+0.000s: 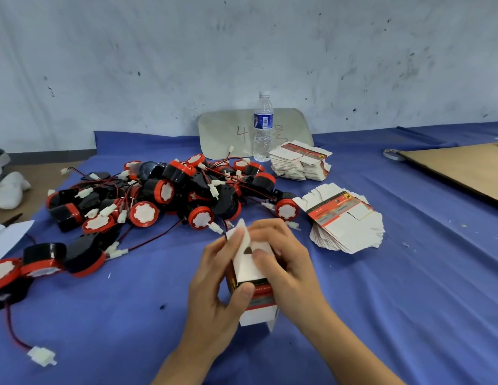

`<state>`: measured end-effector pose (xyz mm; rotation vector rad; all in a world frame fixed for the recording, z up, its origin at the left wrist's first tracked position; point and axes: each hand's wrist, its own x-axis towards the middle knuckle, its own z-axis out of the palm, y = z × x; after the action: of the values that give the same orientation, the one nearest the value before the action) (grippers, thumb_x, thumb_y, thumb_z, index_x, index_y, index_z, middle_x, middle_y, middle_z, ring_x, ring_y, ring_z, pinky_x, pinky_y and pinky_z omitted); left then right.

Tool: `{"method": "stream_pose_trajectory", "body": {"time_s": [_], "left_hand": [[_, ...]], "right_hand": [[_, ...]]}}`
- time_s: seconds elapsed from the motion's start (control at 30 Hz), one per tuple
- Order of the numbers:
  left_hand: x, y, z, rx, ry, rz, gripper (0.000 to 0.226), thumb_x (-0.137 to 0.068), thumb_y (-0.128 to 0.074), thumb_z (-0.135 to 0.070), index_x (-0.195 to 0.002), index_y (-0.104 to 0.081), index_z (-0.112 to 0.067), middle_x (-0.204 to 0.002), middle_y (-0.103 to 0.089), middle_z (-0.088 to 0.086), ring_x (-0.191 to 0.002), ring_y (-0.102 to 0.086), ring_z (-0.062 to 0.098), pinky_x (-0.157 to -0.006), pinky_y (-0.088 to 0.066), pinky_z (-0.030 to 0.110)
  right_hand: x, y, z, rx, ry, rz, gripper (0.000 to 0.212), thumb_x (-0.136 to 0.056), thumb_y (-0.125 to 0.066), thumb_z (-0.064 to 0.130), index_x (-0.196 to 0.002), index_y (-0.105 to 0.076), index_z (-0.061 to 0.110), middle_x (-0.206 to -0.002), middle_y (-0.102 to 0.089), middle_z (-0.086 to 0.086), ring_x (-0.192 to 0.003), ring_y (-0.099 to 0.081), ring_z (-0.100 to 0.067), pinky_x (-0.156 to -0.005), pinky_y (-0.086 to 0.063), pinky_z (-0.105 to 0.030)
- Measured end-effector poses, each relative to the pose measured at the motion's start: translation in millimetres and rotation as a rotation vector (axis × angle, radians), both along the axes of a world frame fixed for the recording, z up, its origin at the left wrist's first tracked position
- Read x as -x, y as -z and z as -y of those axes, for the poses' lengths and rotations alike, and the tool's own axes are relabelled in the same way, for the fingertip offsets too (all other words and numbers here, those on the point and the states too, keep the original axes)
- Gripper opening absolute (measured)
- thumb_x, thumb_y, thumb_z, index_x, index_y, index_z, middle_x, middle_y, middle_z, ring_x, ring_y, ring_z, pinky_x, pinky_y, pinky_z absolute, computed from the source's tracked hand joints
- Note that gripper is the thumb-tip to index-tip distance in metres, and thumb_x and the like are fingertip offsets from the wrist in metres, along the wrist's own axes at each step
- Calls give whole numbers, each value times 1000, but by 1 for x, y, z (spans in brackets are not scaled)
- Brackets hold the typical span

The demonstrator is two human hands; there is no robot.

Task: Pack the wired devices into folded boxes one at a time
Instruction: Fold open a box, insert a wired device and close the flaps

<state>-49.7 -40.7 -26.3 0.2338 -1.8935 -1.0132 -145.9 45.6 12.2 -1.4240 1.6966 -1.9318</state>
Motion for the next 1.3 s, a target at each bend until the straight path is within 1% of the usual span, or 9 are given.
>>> {"method": "stream_pose_trajectory", "body": {"time_s": [0.1, 0.2, 0.33, 0.6, 0.77, 0.9, 1.07, 1.2, 1.3], "left_hand": [[1, 2, 0, 51, -13, 27, 48, -89, -37, -73, -130, -49, -52, -134, -49, -5, -116, -57, 15, -85, -51, 21], [1, 4, -2, 56, -22, 24, 47, -89, -34, -74, -119, -55, -45, -131, -47, -3, -109, -59, 17, -78, -54, 25], [2, 4, -3, 80, -7, 9, 46, -90, -33, -74, -115, -54, -41, -128, -47, 1, -108, -58, 13, -78, -50, 16], [1, 5, 0, 129, -4, -12, 45, -91, -32, -72, -109, -53, -37, -128, -45, -3, -107, -57, 12, -77, -49, 13], [0, 5, 2, 142, -21, 14, 47, -89, -31, -75, -105, -52, -37, -123, -46, -6, -102, -58, 11, -75, -47, 14], [1, 5, -1, 123, -19, 23, 48, -88, -33, -76, -105, -53, -37, -121, -47, -4, -101, -59, 12, -76, -47, 13], [0, 1, -4, 30, 16, 6, 52, -83, -37, -81, -124, -46, -51, -126, -51, -14, -111, -58, 12, -78, -50, 14], [-1, 0, 0, -133, -6, -90, 68, -74, -59, -75, -134, -39, -50, -137, -50, -15, -126, -52, 15, -93, -52, 40], [-8, -4, 13, -99, -250, -126, 80, -72, -70, -48, -141, -30, -50, -145, -39, -14, -138, -37, 10, -106, -44, 37]], "right_hand": [[1, 3, 0, 67, -16, 88, 29, -82, -44, 1, -103, -56, 17, -97, -61, 6, -82, -59, -14, -68, -49, -24], [-4, 6, 1, 203, -21, 163, 41, -78, -34, -2, -100, -56, 24, -100, -61, 0, -84, -59, -10, -69, -51, -26], [-7, 9, 2, 265, 44, 127, 28, -83, -36, 16, -102, -57, 20, -99, -62, 2, -83, -58, -20, -68, -49, -28], [-6, 9, 3, 293, 44, 59, 31, -86, -35, 17, -108, -56, 11, -98, -62, 11, -81, -60, -5, -68, -50, -20], [-6, 10, 2, 289, 47, 34, 31, -87, -35, 18, -107, -56, 9, -96, -62, 7, -78, -59, -13, -67, -48, -21], [-4, 10, 3, 290, 42, 33, 31, -87, -34, 17, -107, -56, 10, -95, -62, 9, -80, -59, -8, -67, -48, -18], [-1, 11, 3, 275, 22, 4, 33, -90, -36, 23, -110, -57, 6, -101, -62, 11, -87, -60, -9, -72, -50, -26], [23, 4, -1, 169, 150, -51, 34, -93, -39, 30, -112, -61, 11, -111, -64, -1, -107, -60, -19, -92, -46, -31], [48, -2, -9, -194, 324, -157, 25, -90, -56, 39, -108, -62, 23, -108, -61, 7, -100, -56, -5, -85, -41, -21]]}}
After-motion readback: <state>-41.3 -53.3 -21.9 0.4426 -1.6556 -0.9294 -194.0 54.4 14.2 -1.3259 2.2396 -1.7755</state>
